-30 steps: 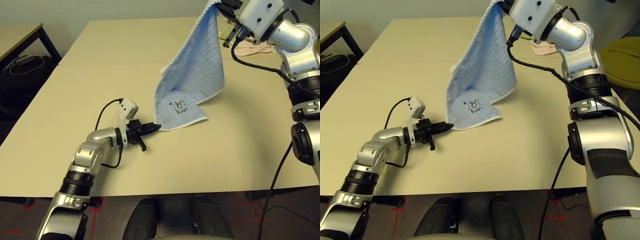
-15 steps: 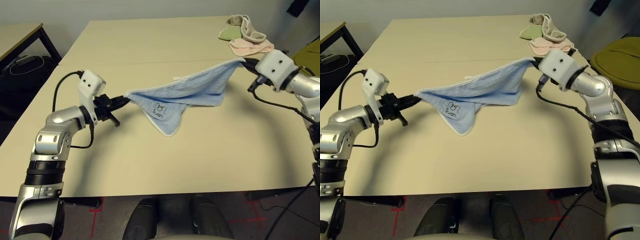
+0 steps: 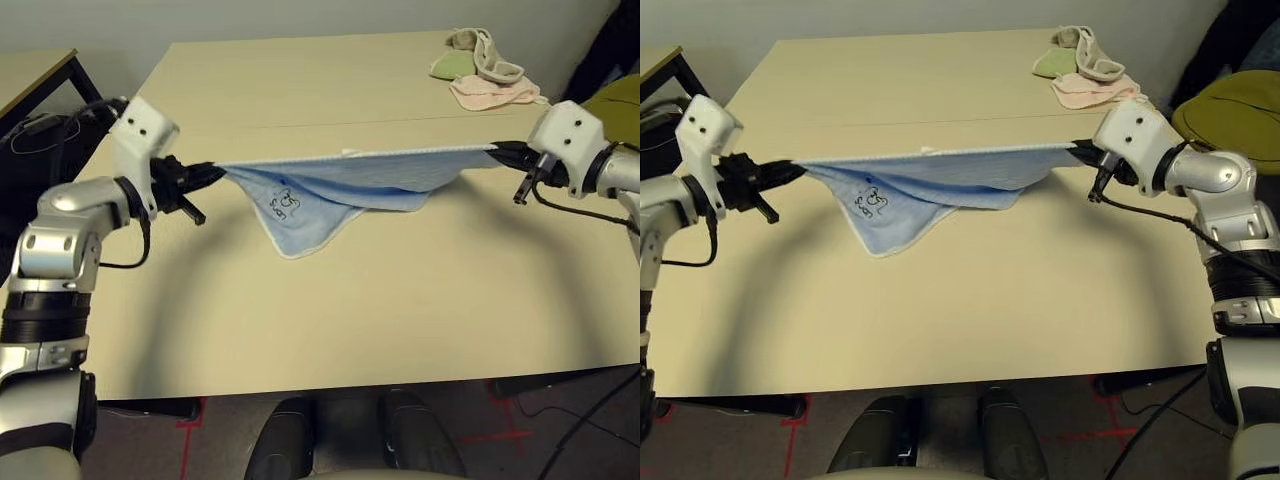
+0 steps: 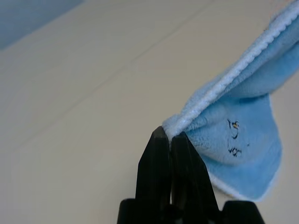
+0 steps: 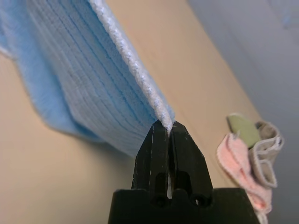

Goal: Fold the towel and set it aside.

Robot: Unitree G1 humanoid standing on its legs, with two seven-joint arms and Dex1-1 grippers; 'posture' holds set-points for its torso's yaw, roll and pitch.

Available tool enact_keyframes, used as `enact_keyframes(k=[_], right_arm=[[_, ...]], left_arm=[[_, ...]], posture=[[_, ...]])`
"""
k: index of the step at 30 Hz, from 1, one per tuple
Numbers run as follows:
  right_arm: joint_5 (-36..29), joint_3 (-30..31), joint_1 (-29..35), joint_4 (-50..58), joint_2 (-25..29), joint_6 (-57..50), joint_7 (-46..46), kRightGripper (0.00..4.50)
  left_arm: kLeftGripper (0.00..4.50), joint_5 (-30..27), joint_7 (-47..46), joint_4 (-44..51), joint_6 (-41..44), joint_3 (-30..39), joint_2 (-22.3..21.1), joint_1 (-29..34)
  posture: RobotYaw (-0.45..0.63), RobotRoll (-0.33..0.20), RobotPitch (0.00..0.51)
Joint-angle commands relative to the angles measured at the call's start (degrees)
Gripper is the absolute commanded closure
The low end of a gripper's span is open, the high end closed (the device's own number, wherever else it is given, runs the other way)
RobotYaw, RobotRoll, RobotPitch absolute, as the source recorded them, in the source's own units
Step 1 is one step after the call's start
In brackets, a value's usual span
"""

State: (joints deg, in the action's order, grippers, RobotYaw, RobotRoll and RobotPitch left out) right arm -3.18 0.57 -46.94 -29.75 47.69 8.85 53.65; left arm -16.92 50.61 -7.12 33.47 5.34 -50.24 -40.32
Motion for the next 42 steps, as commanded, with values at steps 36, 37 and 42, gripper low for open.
enact_keyframes(k=[36, 37, 42], right_arm=[[-2.00, -4.64, -14.14, -20.38, -3.66, 6.30, -3.71, 4.50], [-2.05, -4.90, -14.40, -20.59, -3.69, 7.13, -3.92, 4.50], [-3.11, -6.13, -14.95, -20.33, -4.47, 11.21, -5.22, 4.50]], left_arm=[[4.45, 10.34, -10.22, -26.07, -8.66, -3.86, 3.38, -21.03], [4.45, 10.49, -10.36, -26.31, -9.34, -3.70, 3.21, -21.10], [4.45, 10.05, -10.63, -25.91, -10.01, -2.35, 2.06, -20.95]], posture=[[0.06, 0.000, 0.150], [0.06, 0.000, 0.150], [0.06, 0.000, 0.150]])
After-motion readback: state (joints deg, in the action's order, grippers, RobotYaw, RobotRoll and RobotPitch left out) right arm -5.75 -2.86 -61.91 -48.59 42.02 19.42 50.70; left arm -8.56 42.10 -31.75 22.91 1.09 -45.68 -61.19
